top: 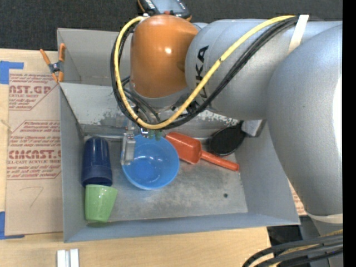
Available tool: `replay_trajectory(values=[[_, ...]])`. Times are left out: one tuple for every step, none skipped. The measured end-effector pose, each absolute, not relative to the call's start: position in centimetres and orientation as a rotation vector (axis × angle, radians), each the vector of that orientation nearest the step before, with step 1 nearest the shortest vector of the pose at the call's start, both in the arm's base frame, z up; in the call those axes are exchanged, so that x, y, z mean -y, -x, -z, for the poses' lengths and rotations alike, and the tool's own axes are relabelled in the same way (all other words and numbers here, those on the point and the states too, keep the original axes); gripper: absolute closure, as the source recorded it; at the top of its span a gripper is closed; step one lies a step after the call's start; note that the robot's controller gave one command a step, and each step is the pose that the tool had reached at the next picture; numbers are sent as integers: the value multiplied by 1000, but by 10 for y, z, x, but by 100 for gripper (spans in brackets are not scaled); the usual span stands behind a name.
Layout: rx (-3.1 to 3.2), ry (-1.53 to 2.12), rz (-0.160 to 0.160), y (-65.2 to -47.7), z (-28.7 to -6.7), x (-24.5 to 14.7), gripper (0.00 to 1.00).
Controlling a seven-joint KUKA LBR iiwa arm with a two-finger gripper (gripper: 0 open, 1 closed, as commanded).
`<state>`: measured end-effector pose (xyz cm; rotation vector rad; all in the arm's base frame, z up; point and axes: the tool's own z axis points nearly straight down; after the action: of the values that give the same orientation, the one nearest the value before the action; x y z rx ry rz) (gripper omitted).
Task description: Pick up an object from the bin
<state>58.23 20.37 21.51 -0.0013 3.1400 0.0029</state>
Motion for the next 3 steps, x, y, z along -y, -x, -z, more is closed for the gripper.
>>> replay_trajectory(values=[[-3140,3,-3,-582,-215,-204,0],[-3087,564,-4,-565,-170,-176,100],[-3087,564,-4,-565,-170,-176,100]])
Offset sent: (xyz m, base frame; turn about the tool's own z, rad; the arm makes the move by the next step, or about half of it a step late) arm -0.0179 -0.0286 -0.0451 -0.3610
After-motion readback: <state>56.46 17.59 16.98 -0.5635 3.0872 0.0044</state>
